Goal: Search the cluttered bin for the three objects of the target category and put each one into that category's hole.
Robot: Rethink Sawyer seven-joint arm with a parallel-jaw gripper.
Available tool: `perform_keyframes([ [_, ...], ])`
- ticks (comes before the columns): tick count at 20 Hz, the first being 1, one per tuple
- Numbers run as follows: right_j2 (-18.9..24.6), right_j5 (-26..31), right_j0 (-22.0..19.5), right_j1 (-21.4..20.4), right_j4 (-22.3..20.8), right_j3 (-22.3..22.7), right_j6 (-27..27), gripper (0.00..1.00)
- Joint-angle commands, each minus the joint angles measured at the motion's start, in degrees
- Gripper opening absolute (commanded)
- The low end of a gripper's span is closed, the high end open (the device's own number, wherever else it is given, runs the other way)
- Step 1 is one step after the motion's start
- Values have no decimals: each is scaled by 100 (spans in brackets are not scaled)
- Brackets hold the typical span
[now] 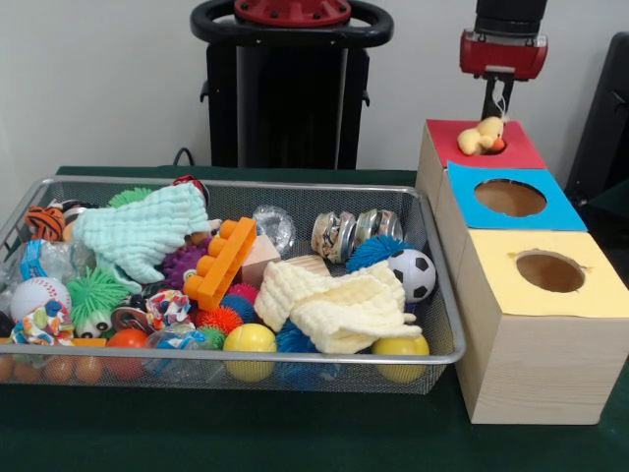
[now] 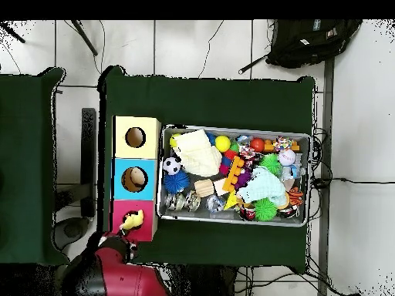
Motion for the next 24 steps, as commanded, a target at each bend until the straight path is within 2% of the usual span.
perform_keyframes([
  [1, 305, 199, -198, -253, -3, 228, 1122, 0],
  [8, 86, 734, -69, -474, 63, 30, 1026, 0],
  [12, -213, 1150, 250, -660, 94, -150, 1110, 0],
  [18, -396, 1199, 460, -683, 105, -208, 1179, 0],
  [24, -335, 955, 319, -636, 59, -107, 1079, 0],
])
